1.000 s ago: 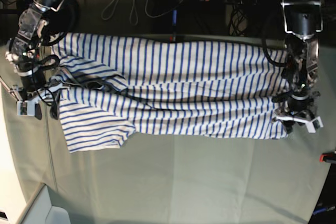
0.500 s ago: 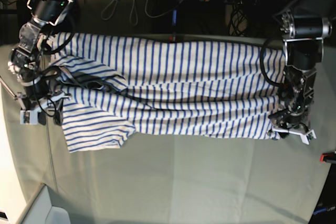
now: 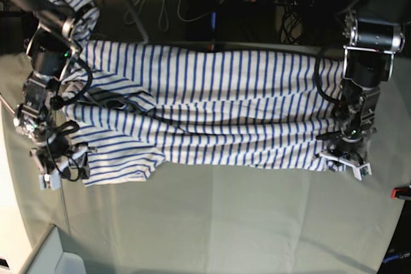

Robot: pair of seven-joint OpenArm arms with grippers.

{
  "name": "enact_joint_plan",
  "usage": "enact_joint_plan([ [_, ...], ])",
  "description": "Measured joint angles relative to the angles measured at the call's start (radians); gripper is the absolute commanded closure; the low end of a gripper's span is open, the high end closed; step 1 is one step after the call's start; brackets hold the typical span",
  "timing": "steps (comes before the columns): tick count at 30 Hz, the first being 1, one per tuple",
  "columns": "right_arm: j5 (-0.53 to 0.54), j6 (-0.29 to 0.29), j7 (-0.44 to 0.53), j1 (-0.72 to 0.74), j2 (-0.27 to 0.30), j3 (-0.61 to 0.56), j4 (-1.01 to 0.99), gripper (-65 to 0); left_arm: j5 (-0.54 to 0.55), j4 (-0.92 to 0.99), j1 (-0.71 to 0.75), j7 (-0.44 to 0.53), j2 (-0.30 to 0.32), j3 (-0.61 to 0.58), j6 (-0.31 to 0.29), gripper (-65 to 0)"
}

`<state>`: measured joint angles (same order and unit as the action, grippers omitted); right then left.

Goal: Layout the t-shirt on the table in an organized manner, then fold the t-shirt properly
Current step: 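Lift the grasped fabric with both grippers and fold it toward the held edge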

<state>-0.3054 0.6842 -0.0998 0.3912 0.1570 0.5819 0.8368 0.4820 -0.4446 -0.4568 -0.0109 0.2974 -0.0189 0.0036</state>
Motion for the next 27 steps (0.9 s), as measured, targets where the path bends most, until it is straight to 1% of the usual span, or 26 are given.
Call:
enact_joint_plan([
  [1, -0.002, 0.000, -0.003, 0.018, 0.019, 0.000, -0.042, -33.7, 0.000, 0.000, 0.000, -0.001, 0.002, 0.000, -0.002, -2.2],
  [2, -0.002, -0.001, -0.002, 0.035, 0.036, 0.002, -0.089, -33.7, 0.000, 0.000, 0.000, -0.002, 0.002, 0.000, -0.003, 0.0],
  [7, -0.006, 0.000, -0.006, 0.114, 0.096, 0.002, -0.284, -33.7, 0.000, 0.000, 0.002, -0.006, 0.007, 0.000, -0.004, 0.0],
  [12, -0.003, 0.000, -0.001, 0.129, 0.092, -0.001, -0.312, -33.7, 0.001, 0.000, 0.005, -0.008, 0.021, 0.000, -0.004, 0.0],
  [18, -0.006, -0.001, -0.006, 0.090, 0.092, 0.000, -0.319, -33.7, 0.001, 0.000, 0.005, -0.008, 0.019, 0.000, -0.004, 0.0],
  [21, 0.000, -0.026, 0.023, 0.101, 0.096, -0.001, -0.370, -33.7, 0.001, 0.000, 0.005, -0.008, 0.019, 0.000, -0.004, 0.0],
  [27, 0.014, -0.026, 0.033, 0.106, 0.095, -0.001, -0.391, -33.1, 0.000, 0.000, 0.007, -0.008, 0.019, 0.000, -0.004, 0.0],
])
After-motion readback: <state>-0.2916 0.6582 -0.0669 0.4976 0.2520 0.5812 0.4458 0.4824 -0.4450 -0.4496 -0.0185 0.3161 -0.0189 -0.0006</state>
